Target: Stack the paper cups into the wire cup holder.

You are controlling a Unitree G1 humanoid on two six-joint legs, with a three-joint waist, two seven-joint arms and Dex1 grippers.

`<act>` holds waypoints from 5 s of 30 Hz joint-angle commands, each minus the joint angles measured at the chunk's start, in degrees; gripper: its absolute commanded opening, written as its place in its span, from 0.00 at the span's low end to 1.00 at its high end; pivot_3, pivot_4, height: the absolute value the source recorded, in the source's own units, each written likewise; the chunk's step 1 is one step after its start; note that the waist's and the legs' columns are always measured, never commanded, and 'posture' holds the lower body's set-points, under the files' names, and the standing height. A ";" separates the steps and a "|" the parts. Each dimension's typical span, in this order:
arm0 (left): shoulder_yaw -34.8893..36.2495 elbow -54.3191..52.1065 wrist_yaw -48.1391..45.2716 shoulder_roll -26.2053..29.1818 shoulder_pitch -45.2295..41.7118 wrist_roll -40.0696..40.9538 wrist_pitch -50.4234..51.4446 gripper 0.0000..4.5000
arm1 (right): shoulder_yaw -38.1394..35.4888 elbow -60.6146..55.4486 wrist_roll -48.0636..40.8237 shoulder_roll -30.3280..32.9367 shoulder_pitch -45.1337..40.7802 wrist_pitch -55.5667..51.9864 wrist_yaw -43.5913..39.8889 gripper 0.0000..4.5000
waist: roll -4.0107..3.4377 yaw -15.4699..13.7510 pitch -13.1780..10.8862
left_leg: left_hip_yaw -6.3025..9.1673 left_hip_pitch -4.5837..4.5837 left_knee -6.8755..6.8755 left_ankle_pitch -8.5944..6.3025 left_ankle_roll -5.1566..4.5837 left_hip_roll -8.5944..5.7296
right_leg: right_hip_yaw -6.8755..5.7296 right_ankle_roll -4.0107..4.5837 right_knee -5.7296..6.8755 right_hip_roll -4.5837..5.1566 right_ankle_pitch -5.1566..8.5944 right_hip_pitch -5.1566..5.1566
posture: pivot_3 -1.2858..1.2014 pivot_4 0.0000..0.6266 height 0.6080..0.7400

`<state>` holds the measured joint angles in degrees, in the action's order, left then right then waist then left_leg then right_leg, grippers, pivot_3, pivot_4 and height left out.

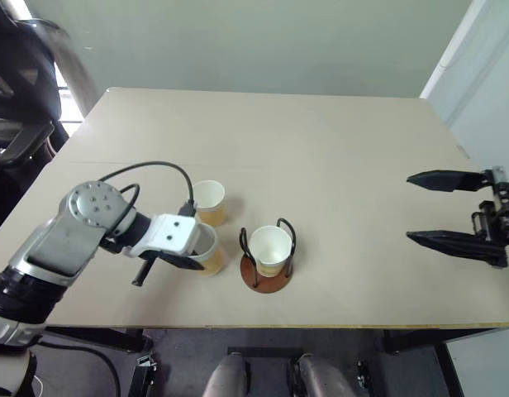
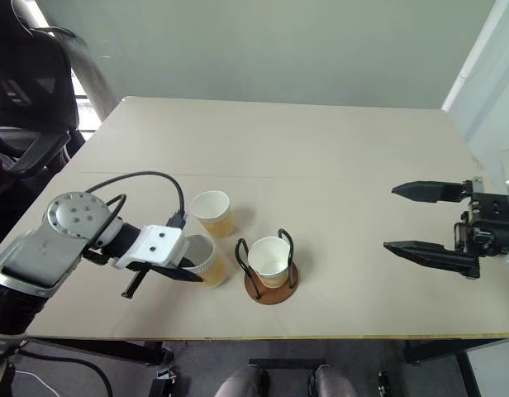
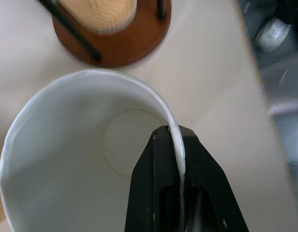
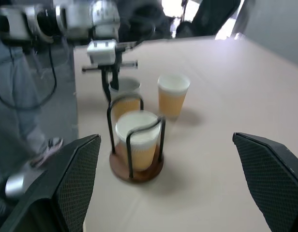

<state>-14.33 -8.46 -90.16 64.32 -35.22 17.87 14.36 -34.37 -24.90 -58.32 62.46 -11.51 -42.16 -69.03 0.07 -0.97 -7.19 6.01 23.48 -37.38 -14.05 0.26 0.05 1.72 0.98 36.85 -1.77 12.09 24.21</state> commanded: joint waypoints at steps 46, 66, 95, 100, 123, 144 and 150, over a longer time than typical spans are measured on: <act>-45.78 26.79 -2.34 -15.19 -49.10 20.37 -25.06 0.01 | -16.28 -11.50 -6.99 0.00 10.86 -3.19 10.76 1.00 | -0.46 -0.88 0.01 | -0.21 0.61 -1.30 -0.57 -1.05 -0.23 | 0.25 -1.31 -0.91 0.15 -0.44 -0.36 | 0.52 0.24 1.00; -48.30 26.65 -2.34 -16.08 -49.22 19.53 -26.14 0.01 | -16.79 -12.82 -6.36 -0.64 13.58 -2.59 12.09 1.00 | -0.46 -0.91 0.01 | -0.26 0.67 -1.43 -0.60 -1.11 -0.26 | 0.29 -1.44 -0.93 0.15 -0.46 -0.37 | 0.52 0.24 1.00; -25.29 51.23 -2.34 -9.94 -40.29 -0.43 -25.77 1.00 | -17.31 -5.69 9.76 3.86 21.75 2.31 -1.56 1.00 | -0.63 -1.03 0.08 | -0.29 0.77 -1.64 -0.70 -1.28 -0.26 | 0.35 -1.48 -0.93 0.18 -0.49 -0.32 | 0.52 0.24 1.00; -22.59 53.76 -2.34 -13.34 -37.41 -2.80 -26.29 1.00 | -15.22 -2.99 10.85 5.40 18.68 3.76 -3.44 1.00 | -0.60 -1.39 0.06 | -0.27 0.83 -1.71 -0.67 -1.37 -0.31 | 0.35 -1.48 -0.90 0.23 -0.53 -0.31 | 0.52 0.24 1.00; -17.67 60.42 -2.34 -22.00 -33.54 -12.86 -33.80 0.13 | -16.66 -4.72 12.08 4.85 18.76 1.64 -4.53 1.00 | -0.60 -1.29 0.06 | -0.39 0.78 -1.70 -0.65 -1.44 -0.34 | 0.35 -1.54 -0.90 0.27 -0.56 -0.32 | 0.52 0.24 1.00; -35.17 20.94 -2.34 -9.63 -52.70 35.72 -11.38 0.00 | -18.90 -7.31 8.06 4.46 15.44 -1.39 -2.96 1.00 | -0.72 -1.05 0.02 | -0.58 0.64 -1.63 -0.65 -1.43 -0.38 | 0.58 -1.60 -0.86 0.30 -0.44 -0.36 | 0.52 0.24 1.00; -44.96 18.53 -2.34 -10.16 -53.44 34.29 -16.14 0.00 | -20.49 -9.06 7.63 4.04 15.76 -2.96 -2.22 1.00 | -0.73 -1.05 0.01 | -0.63 0.63 -1.70 -0.65 -1.45 -0.39 | 0.69 -1.64 -0.87 0.30 -0.44 -0.38 | 0.52 0.24 1.00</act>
<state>-59.00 10.34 -90.78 54.03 -86.63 52.25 0.11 -51.65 -32.80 -49.84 66.40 4.25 -44.71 -71.78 -0.66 -2.02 -7.19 5.37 24.11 -39.08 -14.70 -1.20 -0.34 2.41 -0.65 35.98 -1.47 11.65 23.83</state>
